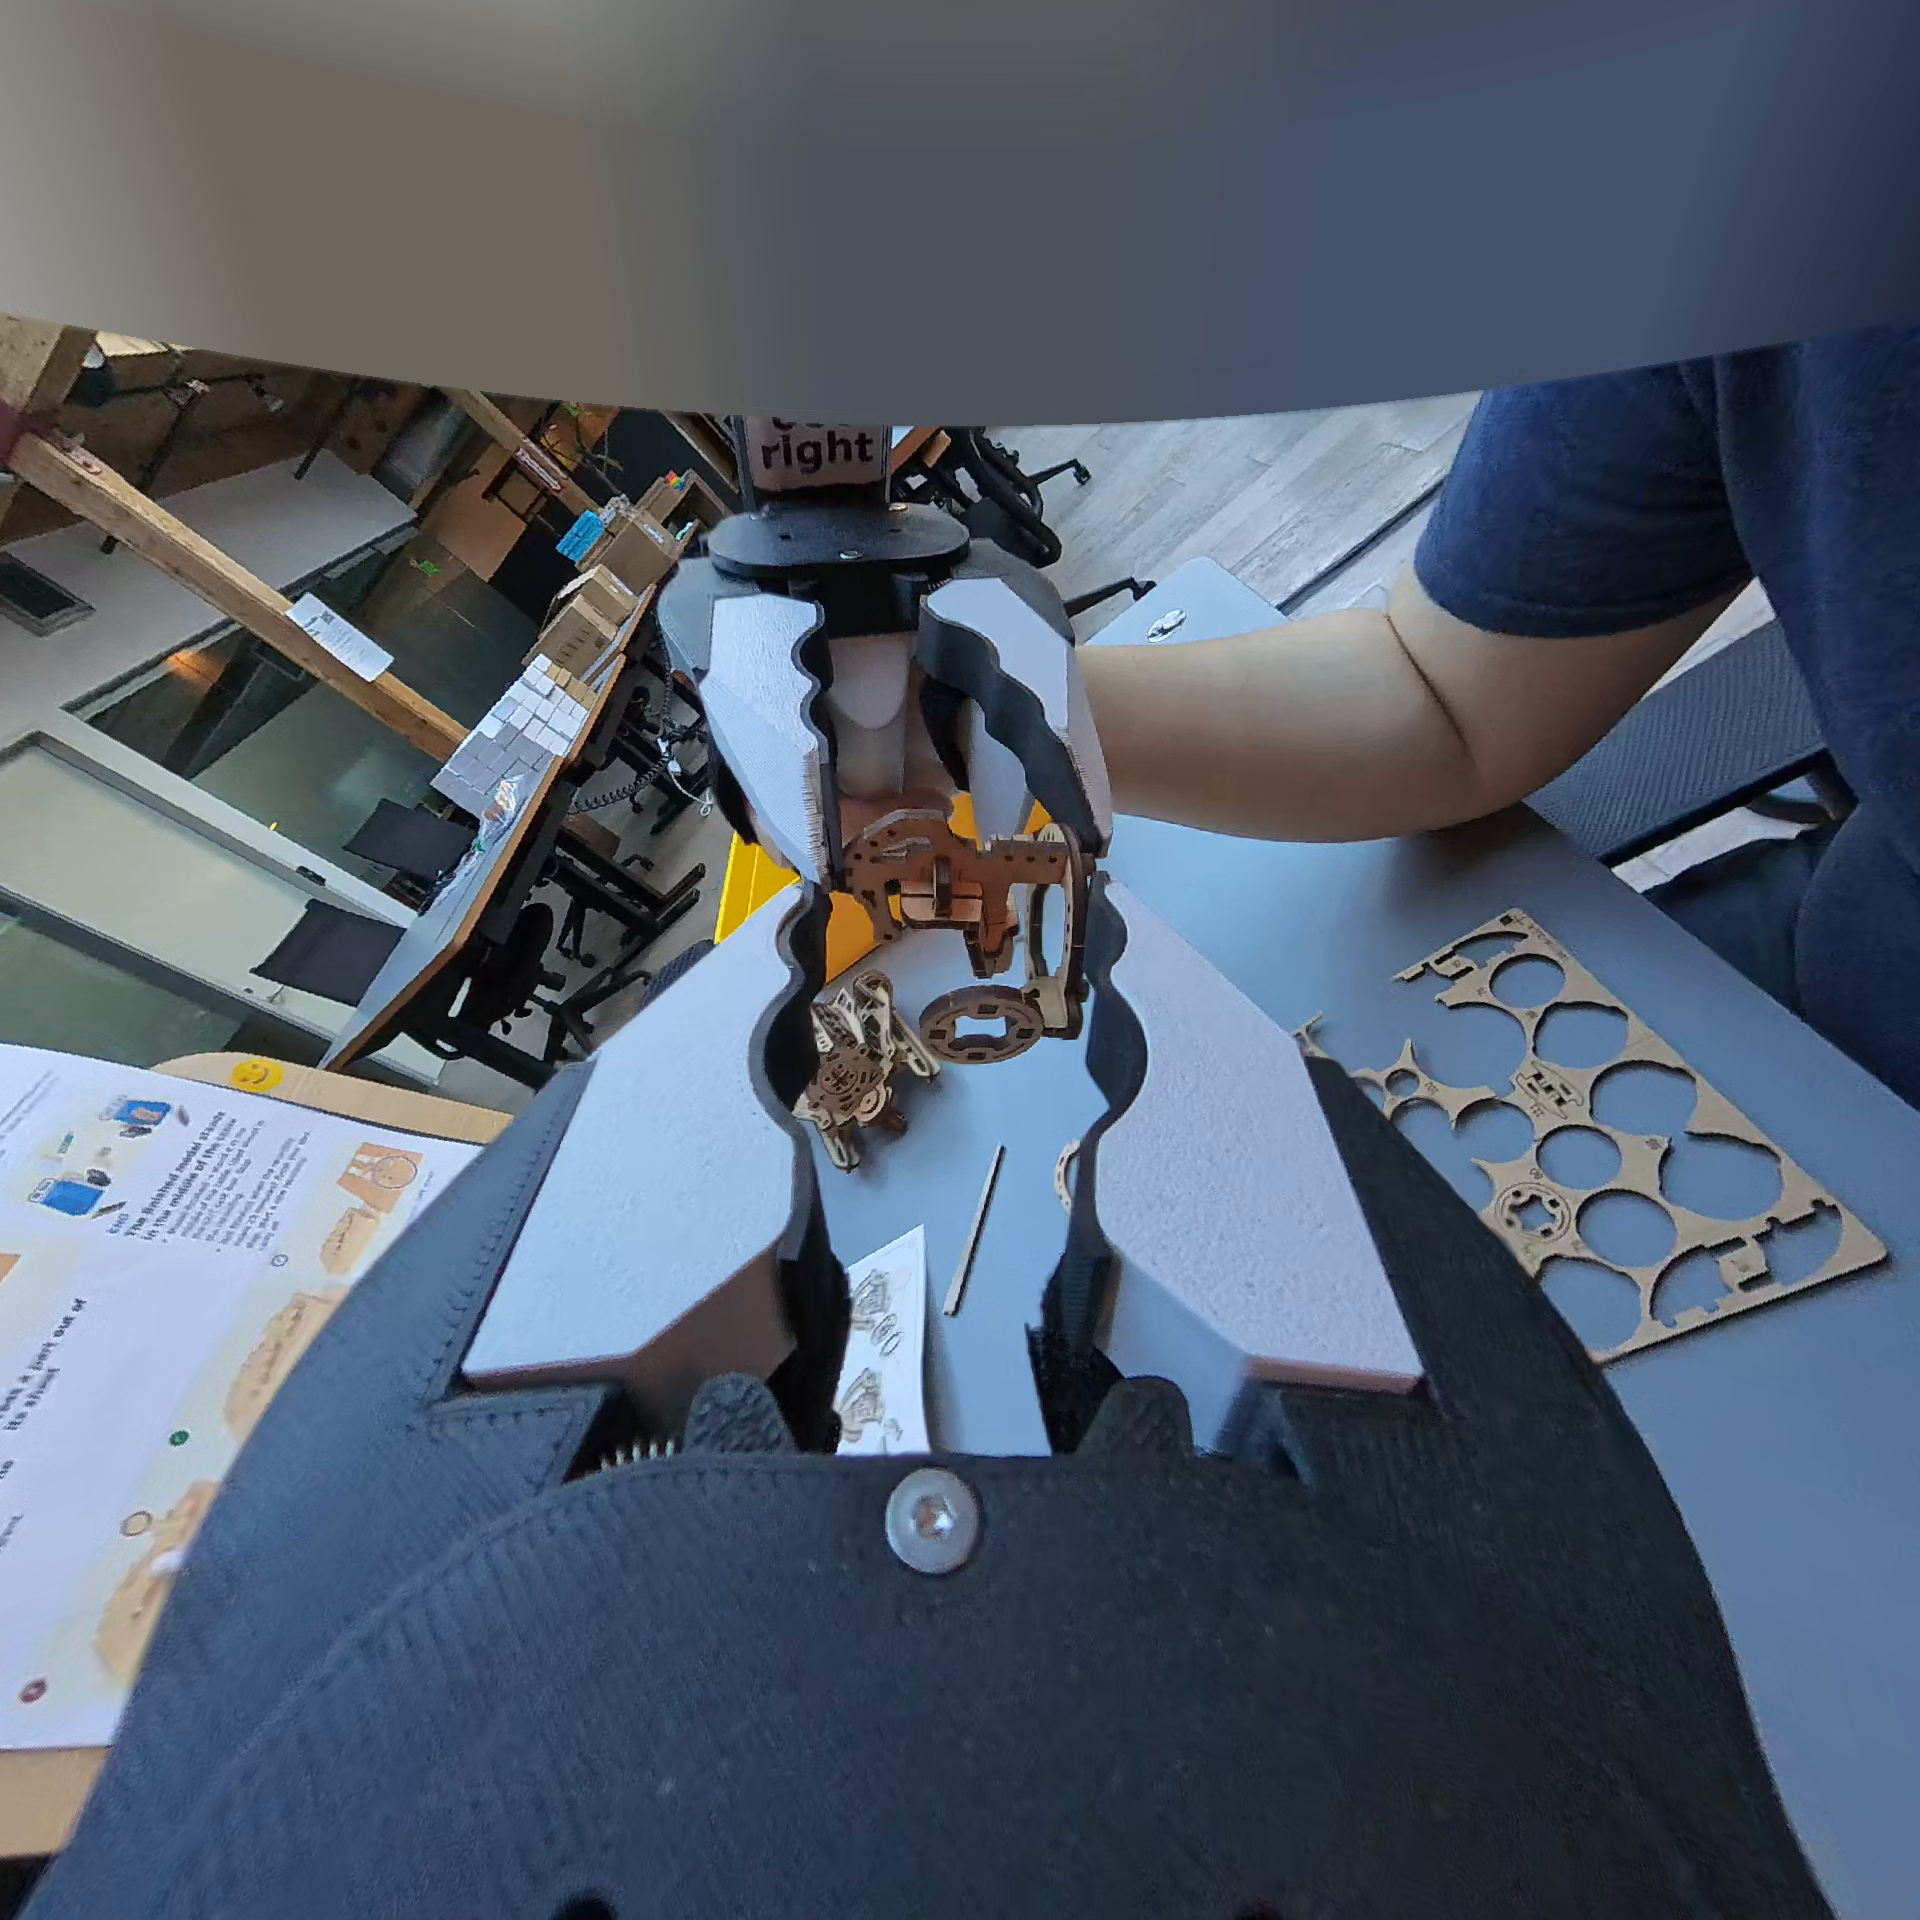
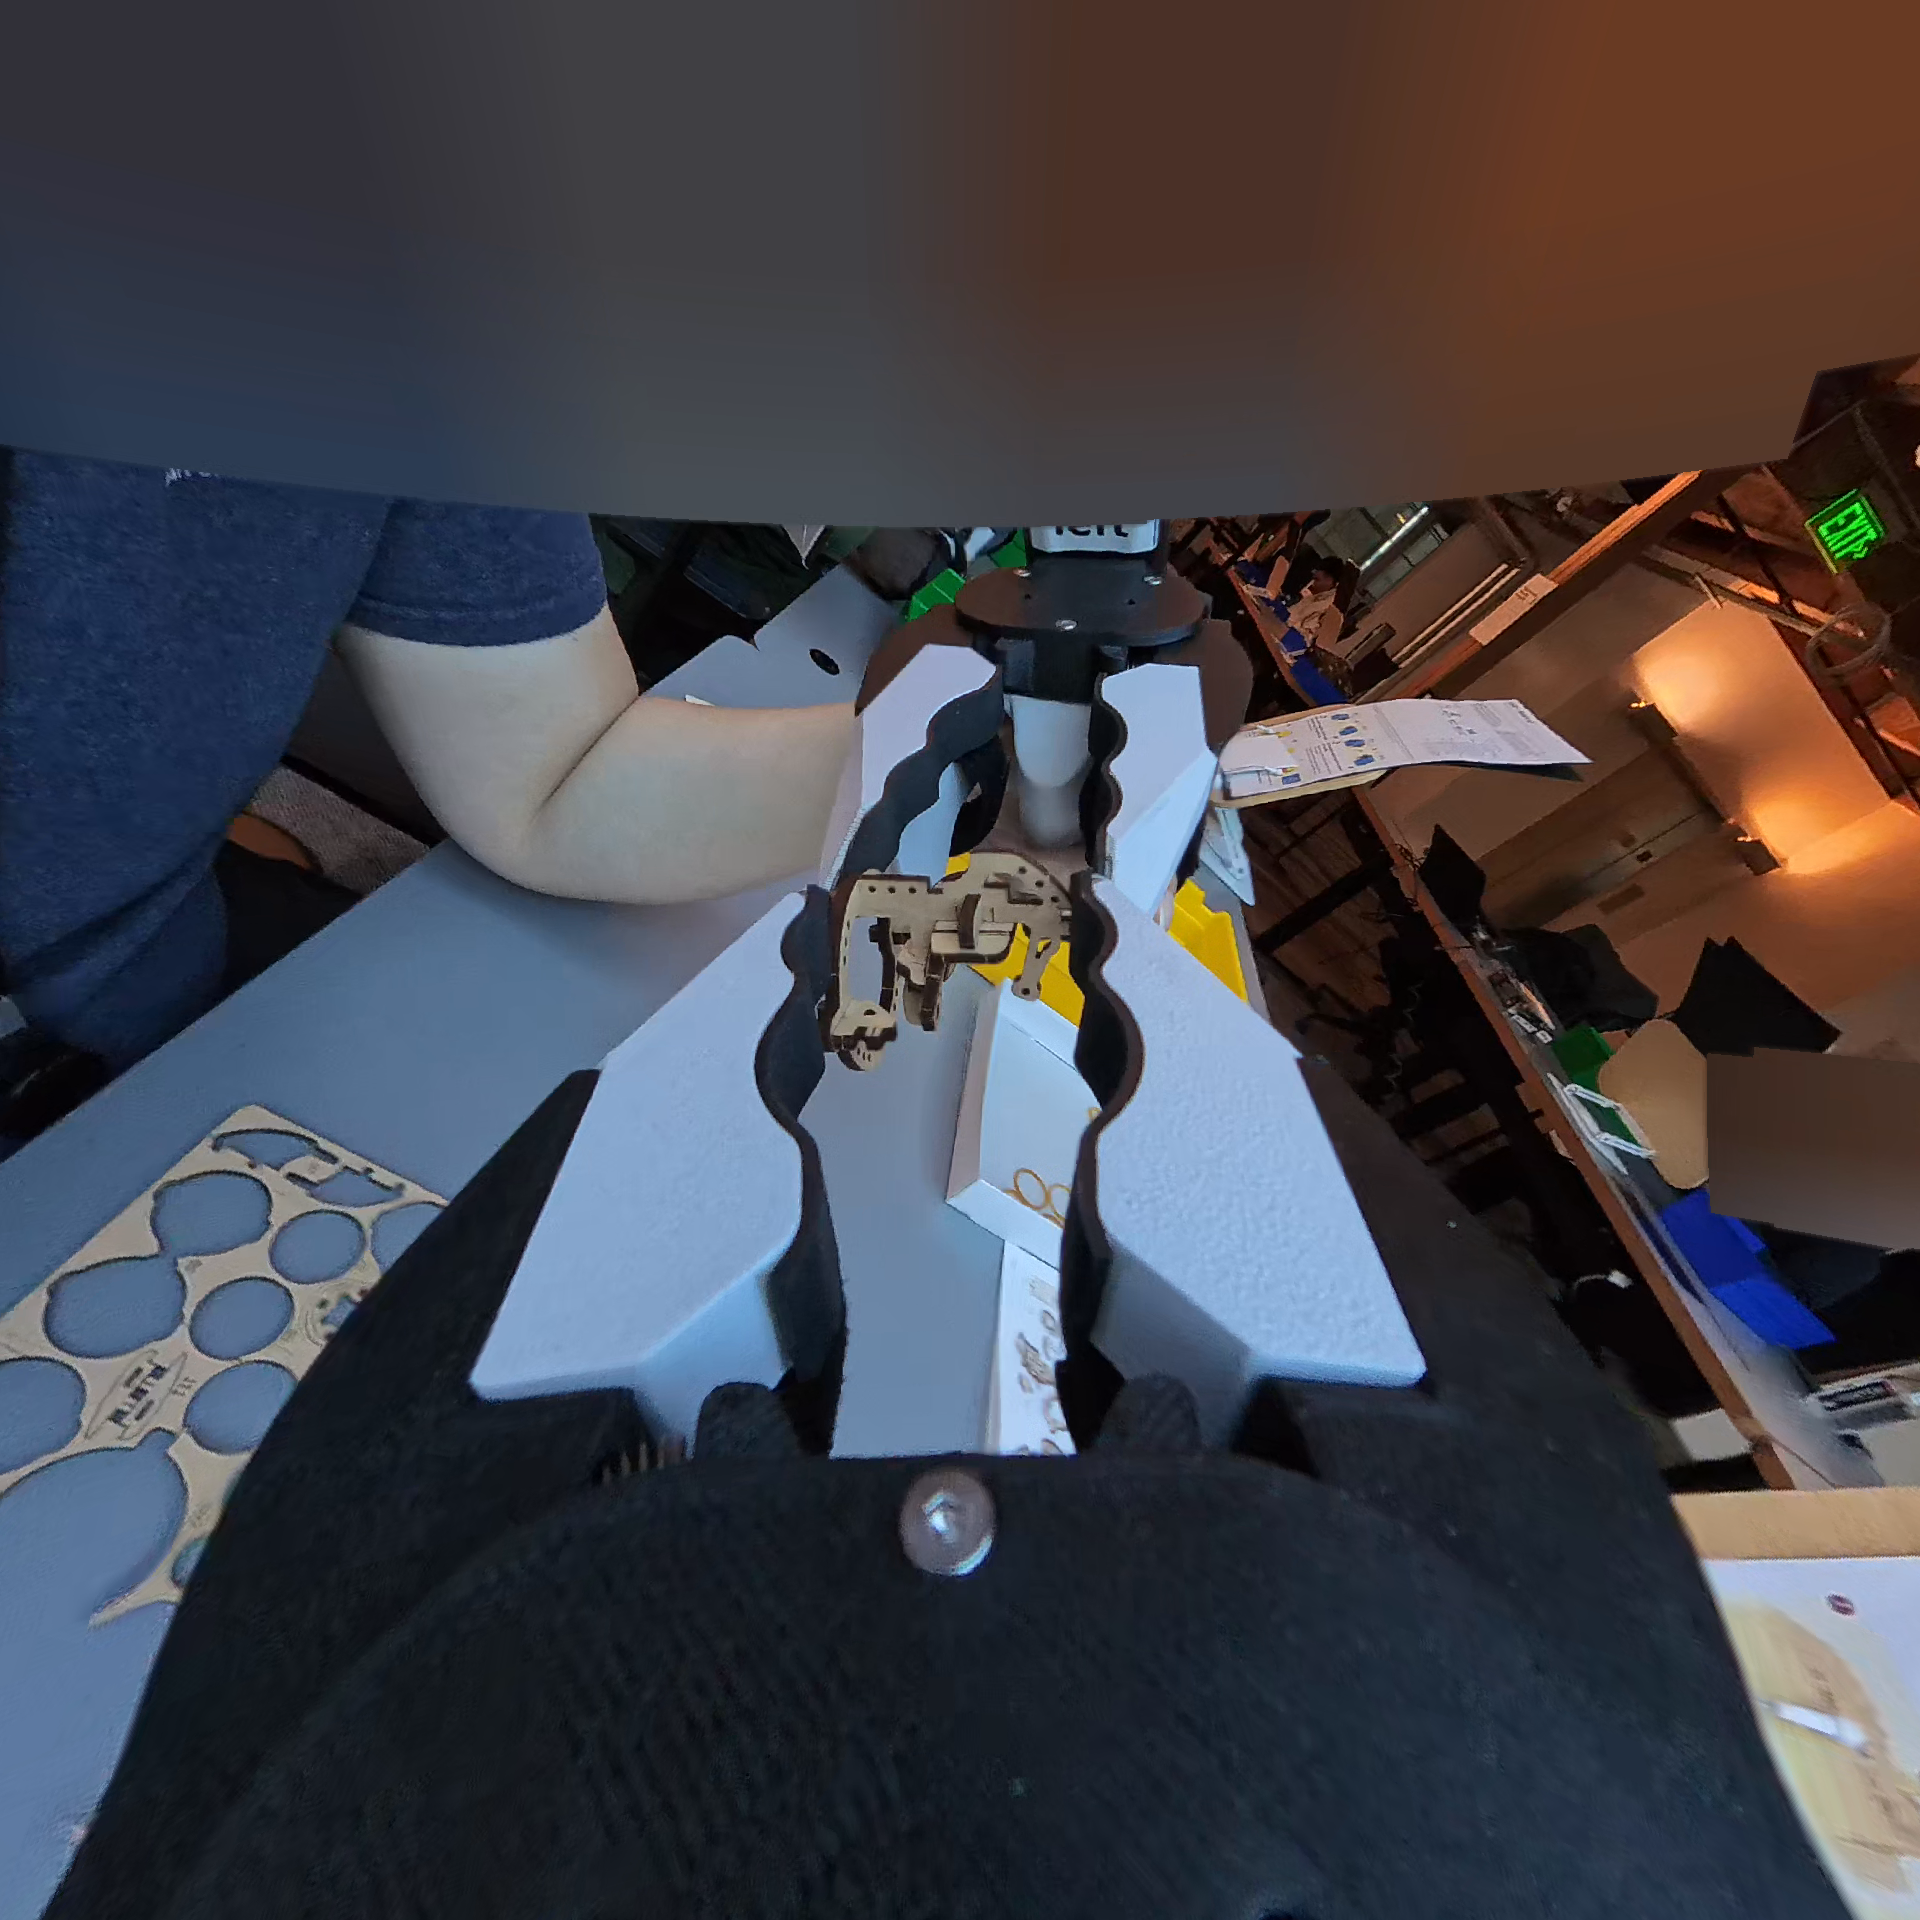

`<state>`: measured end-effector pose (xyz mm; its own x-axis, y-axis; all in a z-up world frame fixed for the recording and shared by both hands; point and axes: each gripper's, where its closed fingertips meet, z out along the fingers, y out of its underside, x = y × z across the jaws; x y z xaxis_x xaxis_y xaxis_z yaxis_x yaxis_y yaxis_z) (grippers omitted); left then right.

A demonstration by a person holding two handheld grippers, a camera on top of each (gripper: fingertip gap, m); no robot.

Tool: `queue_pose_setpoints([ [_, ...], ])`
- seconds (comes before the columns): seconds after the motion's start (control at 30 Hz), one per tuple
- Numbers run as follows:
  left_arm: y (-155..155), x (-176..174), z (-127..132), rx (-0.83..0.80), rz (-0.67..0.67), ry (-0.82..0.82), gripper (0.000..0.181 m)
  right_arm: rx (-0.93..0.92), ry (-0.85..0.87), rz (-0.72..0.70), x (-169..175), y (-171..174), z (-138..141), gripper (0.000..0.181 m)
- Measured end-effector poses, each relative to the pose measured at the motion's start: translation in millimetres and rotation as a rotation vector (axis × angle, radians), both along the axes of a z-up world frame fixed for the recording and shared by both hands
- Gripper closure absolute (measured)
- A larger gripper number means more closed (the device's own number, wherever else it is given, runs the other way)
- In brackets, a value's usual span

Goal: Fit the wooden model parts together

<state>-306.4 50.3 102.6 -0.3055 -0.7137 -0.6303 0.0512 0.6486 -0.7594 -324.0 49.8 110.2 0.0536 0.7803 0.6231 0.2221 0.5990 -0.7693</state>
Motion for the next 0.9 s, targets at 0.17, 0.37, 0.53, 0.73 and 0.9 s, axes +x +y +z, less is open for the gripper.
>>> queue_pose_setpoints([
  [0.17, 20, 3, 11, -0.111, 0.094, -0.046, 0.132, -0.134, 0.133, -0.045, 11, 25, 12, 0.136],
  [0.37, 35, -4, 33, -0.217, 0.137, -0.139, 0.126, -0.354, 0.351, 0.039, 31, 34, 39, 0.137],
  [0.53, 37, -7, 47, -0.317, 0.114, -0.189, 0.128, -0.491, 0.422, 0.116, 33, 33, 50, 0.137],
  [0.73, 31, -5, 57, -0.394, 0.068, -0.22, 0.127, -0.508, 0.433, 0.092, 31, 38, 50, 0.137],
  [0.9, 29, 5, 51, -0.368, 0.075, -0.203, 0.13, -0.506, 0.41, 0.127, 27, 32, 48, 0.137],
])
